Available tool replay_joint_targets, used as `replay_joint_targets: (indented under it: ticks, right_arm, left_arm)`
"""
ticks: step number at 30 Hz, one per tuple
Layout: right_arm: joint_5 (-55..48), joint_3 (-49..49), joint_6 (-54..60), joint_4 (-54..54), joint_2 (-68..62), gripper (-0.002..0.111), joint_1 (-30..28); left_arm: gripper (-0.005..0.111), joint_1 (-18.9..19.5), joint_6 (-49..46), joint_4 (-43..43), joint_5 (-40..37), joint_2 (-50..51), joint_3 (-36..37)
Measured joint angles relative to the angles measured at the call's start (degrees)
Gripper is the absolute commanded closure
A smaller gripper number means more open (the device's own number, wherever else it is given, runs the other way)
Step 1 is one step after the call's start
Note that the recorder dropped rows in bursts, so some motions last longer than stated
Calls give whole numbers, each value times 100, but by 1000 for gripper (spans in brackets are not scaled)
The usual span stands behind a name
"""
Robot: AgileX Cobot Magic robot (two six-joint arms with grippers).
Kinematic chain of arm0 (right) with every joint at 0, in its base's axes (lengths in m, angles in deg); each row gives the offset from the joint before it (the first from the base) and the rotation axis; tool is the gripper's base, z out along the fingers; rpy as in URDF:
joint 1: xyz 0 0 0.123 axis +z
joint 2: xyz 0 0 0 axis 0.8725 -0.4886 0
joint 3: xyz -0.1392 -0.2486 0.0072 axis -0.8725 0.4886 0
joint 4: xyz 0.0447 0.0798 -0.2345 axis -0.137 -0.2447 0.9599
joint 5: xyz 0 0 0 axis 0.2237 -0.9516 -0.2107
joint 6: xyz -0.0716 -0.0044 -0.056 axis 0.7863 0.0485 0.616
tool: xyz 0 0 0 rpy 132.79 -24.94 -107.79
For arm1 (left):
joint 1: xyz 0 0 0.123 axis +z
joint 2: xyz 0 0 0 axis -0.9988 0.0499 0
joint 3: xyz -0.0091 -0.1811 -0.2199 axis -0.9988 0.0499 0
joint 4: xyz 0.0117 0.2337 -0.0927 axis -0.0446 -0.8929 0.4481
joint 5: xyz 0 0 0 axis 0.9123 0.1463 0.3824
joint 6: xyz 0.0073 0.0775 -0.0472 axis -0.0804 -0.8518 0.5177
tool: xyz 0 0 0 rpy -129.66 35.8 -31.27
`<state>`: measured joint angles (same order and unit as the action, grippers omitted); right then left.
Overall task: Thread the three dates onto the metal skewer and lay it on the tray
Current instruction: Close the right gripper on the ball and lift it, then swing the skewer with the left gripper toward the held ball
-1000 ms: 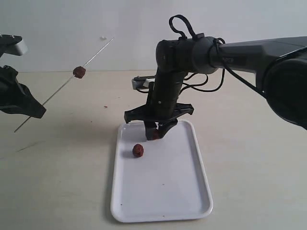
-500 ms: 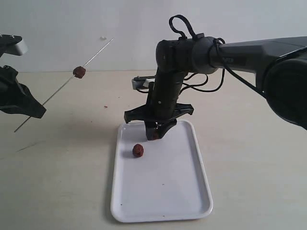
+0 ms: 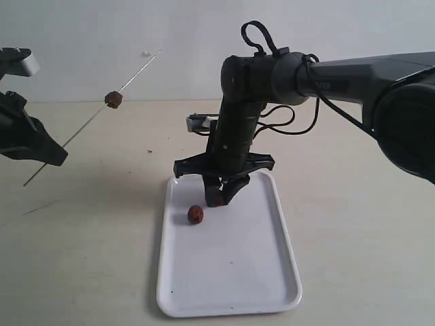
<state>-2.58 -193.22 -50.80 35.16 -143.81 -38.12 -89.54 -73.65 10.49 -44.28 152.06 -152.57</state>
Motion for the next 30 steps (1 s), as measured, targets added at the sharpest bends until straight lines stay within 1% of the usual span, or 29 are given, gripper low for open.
replay_joint_targets:
  ticks: [5,11,13,16,20,23,30]
  right_arm:
    - [-80,0,-565,46,74,77,0]
    - [-56,0,-1901,730,633,77,0]
    - [-99,0,-2357,990,860,77,0]
    - [-307,0,-2949,1353,1128,77,0]
    - [-493,0,-3607,1872,1353,77,0]
    - [-517,0,-3667,2039,1467,77,-12]
    - [-528,0,-3591,1866,1735,77,-225]
  left_arm:
    - [107,0,0,68,-107,0,0]
    - [107,0,41,140,-353,0,0]
    - [107,-66,62,144,-449,-9,0]
    - [107,-310,83,133,-499,-75,12]
    - [107,-795,175,-95,-480,-297,165]
    - [107,-1024,319,-329,-297,-488,441]
    - [107,-1058,543,-543,4,-1004,1247]
